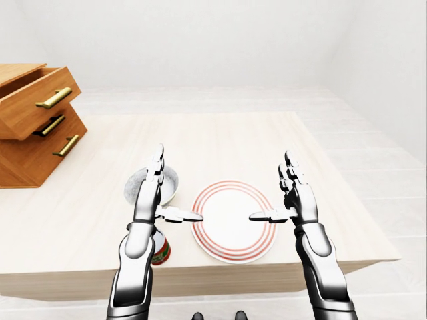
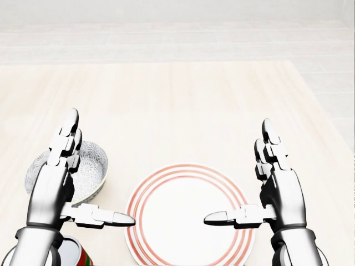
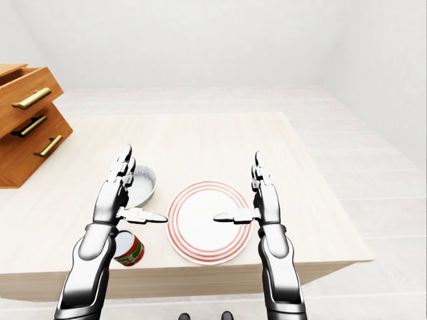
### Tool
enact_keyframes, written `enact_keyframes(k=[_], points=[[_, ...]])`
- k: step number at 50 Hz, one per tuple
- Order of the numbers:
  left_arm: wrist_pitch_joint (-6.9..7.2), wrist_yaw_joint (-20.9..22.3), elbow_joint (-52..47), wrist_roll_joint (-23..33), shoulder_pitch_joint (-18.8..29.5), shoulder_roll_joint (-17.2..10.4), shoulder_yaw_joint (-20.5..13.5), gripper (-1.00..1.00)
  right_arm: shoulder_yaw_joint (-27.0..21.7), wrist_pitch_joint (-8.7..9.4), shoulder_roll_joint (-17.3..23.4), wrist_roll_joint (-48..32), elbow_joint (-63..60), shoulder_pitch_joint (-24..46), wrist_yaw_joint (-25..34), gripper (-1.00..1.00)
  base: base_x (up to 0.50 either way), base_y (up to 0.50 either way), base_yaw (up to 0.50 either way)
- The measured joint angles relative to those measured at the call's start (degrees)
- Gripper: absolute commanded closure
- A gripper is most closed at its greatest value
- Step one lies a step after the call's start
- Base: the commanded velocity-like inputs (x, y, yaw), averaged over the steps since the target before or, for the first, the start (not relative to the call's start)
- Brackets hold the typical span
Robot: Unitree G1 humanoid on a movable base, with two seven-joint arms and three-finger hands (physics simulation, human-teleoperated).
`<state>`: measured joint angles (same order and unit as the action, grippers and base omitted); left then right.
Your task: Put the bowl on the plate.
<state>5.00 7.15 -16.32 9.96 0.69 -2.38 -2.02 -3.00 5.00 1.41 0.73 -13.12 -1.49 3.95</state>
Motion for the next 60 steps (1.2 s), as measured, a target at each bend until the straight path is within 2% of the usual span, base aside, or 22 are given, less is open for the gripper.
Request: enact_keyframes(k=[42,60], points=[[0.0,0.1,-0.1,0.4,-0.7,-0.3,-0.7,-1.0,0.2,0.0,-0.1,-0.2,-0.5,-1.0,0.1,-1.0,0.05,-0.1,0.0],[0.0,3.2,-3.4,4.8,0.8,-4.3,-5.2,-1.0,0.1,0.0,-0.1,-0.6,-0.8,-0.5,-0.1,-1.0,0.0,0.0,0.0]])
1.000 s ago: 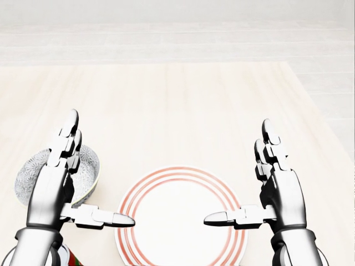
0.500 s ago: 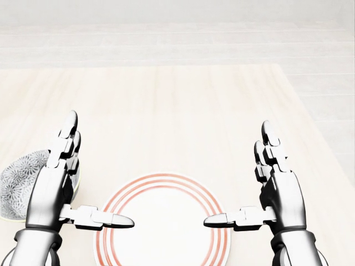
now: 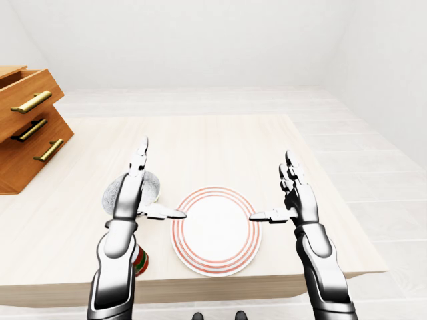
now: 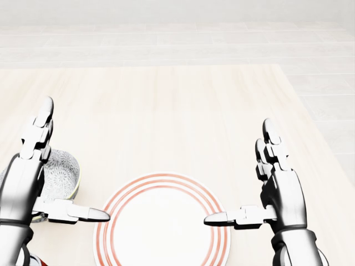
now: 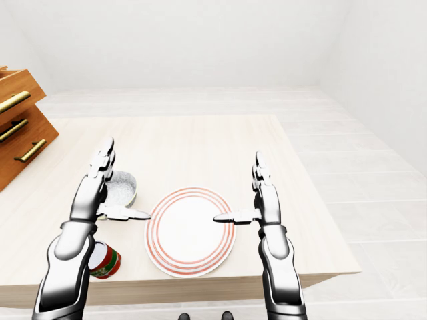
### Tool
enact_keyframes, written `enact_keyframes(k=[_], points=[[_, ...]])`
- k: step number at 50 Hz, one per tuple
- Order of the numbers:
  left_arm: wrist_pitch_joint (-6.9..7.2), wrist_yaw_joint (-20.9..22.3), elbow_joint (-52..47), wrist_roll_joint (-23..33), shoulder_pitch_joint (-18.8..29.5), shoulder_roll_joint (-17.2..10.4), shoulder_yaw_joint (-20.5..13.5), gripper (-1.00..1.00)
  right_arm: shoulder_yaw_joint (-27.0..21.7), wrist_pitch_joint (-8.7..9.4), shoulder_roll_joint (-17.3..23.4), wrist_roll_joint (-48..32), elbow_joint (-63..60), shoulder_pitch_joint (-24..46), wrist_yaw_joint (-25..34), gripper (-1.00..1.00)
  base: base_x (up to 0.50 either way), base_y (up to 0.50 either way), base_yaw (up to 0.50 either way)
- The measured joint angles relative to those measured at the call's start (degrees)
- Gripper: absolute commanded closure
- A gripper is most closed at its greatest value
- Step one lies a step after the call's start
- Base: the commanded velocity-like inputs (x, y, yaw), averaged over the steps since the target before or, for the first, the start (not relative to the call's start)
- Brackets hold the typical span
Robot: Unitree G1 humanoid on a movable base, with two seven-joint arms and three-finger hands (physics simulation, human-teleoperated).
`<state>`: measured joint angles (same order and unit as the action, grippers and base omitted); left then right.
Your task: Put the bowl on the plate.
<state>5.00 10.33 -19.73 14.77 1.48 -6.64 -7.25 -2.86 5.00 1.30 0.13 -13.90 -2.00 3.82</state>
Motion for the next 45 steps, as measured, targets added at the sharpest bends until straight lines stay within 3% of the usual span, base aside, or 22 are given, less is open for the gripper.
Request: enact_keyframes(k=[15,45], points=[[0.0,2.6,1.4,6.4,1.8,-3.3,-4.1,-1.0,0.0,0.0,0.1,0.0,-0.6,0.8,-0.1,-1.0,0.0,0.0,0.0],[0.0,6.5,7.6,22.9,3.6,-7.7,-6.4,-1.0,0.0,0.0,-0.2,0.2,-0.6,-0.4,-0.3,-1.0,0.0,0.0,0.0]])
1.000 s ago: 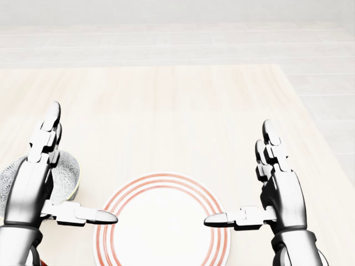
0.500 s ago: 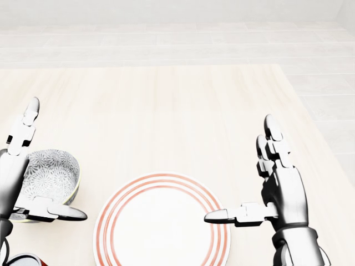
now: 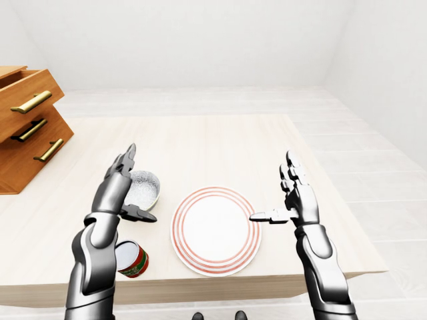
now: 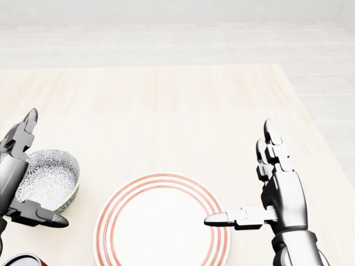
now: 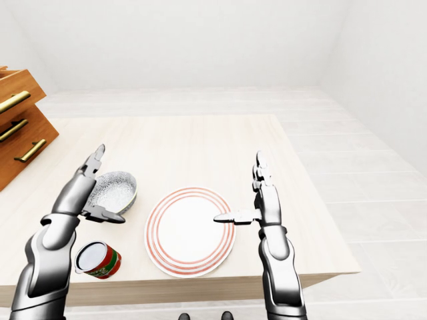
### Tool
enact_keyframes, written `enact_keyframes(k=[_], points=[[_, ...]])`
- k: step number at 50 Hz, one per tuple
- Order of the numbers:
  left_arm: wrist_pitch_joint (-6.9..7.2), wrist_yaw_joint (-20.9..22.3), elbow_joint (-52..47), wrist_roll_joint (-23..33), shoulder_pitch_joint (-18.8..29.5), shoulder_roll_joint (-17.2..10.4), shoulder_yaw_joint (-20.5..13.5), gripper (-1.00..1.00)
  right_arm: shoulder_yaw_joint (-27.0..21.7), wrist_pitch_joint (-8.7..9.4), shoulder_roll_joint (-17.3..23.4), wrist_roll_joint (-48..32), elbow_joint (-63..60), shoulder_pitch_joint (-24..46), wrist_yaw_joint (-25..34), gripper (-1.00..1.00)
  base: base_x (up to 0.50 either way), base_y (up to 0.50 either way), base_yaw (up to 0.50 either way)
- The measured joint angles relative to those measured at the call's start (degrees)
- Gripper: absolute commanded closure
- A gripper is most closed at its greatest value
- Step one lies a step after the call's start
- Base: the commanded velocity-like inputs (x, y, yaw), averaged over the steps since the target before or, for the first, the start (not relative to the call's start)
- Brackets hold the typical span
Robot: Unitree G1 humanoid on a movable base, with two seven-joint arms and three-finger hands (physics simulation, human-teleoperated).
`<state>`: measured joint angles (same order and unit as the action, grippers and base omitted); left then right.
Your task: Put the bowl on the plate.
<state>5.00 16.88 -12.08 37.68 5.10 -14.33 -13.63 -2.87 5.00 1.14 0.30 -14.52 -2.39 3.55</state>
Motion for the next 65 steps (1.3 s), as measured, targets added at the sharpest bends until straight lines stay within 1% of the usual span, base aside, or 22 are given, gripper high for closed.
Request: enact_keyframes(k=[9,22,29,48,65], points=[[0.0,-0.5,1.8,3.5,1.4,-0.2,0.1,-1.0,0.1,0.0,0.0,0.1,0.5,-0.2,-0.1,-1.0,0.0,0.0,0.0],[0.0,-2.1,4.4,6.7,2.9,-0.3,0.9,-1.0,0.1,0.0,-0.1,0.2,0.8,-0.6,-0.1,-1.0,0.0,0.0,0.0],[0.0,-2.8,6.1,8.9,3.4,-0.8,1.5,-1.0,0.2,0.0,-0.1,0.2,0.9,-0.5,-0.1,-1.0,0.0,0.0,0.0],[0.0,-3.7,9.2,14.2,3.9,-1.4,2.3,-1.0,0.2,0.0,0.0,0.3,1.0,0.1,-0.1,-1.0,0.0,0.0,0.0],[0.0,-4.7,11.5,16.8,3.7,-1.2,2.9,-1.0,0.2,0.0,0.0,0.3,0.8,0.0,-0.1,-1.0,0.0,0.0,0.0]])
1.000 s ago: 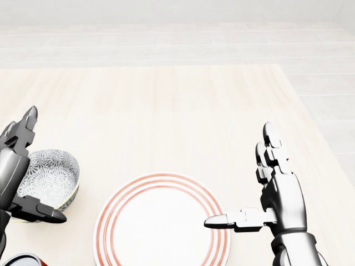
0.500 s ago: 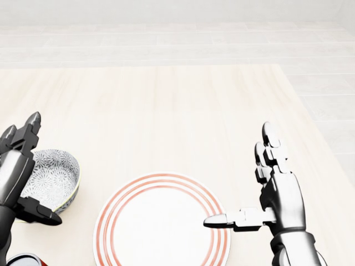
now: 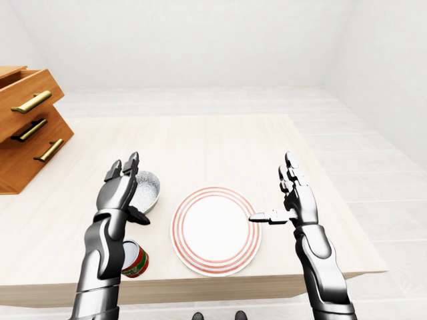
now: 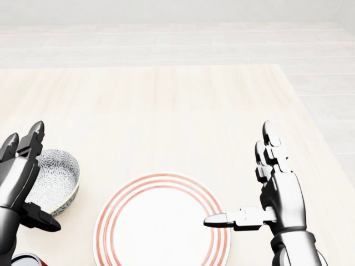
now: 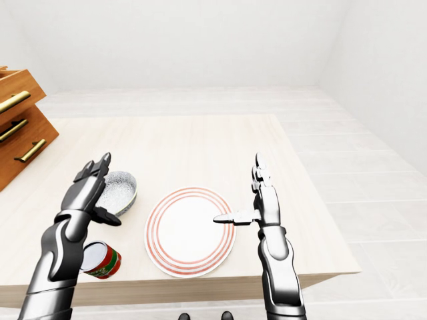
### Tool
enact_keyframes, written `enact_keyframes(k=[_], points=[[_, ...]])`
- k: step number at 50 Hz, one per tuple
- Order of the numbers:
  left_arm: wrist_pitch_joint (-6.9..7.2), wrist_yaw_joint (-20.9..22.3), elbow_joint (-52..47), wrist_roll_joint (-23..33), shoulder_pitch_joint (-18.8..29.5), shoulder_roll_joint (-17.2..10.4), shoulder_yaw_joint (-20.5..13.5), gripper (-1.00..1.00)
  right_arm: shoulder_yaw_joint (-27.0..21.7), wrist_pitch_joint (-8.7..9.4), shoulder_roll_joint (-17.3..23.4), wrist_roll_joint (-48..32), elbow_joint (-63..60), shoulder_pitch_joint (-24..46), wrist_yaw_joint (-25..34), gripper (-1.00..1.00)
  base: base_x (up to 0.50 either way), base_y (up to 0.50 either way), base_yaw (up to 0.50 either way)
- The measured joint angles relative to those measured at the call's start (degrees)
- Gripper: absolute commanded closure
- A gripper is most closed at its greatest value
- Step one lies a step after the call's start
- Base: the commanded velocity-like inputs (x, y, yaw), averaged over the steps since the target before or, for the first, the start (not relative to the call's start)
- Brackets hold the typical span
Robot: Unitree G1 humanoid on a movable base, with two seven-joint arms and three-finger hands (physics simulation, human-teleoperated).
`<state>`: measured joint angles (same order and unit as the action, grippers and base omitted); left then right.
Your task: Put the bowl on the plate.
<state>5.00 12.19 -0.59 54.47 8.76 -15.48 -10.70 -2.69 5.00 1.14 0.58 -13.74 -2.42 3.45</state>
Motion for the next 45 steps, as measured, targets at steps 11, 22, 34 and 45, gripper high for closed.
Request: enact_keyframes(k=[11,22,34,45], points=[[0.0,-1.0,1.7,0.8,-0.2,0.1,0.2,-1.0,0.0,0.0,0.0,0.0,-0.1,-0.3,0.0,-1.0,0.0,0.0,0.0],[0.0,-2.7,4.7,0.6,-0.1,-0.1,0.2,-1.0,0.1,0.0,-0.1,-0.1,-0.3,-0.7,0.0,-1.0,0.0,0.0,0.0],[-0.04,-5.2,9.1,0.0,0.6,-0.5,0.6,-1.0,0.1,0.0,-0.1,-0.2,-0.5,-1.0,0.0,-1.0,0.0,0.0,0.0],[-0.01,-7.1,12.9,-0.3,2.1,-0.8,1.4,-1.0,0.1,0.0,-0.2,-0.2,-0.7,-1.6,0.0,-1.0,0.0,0.0,0.0]])
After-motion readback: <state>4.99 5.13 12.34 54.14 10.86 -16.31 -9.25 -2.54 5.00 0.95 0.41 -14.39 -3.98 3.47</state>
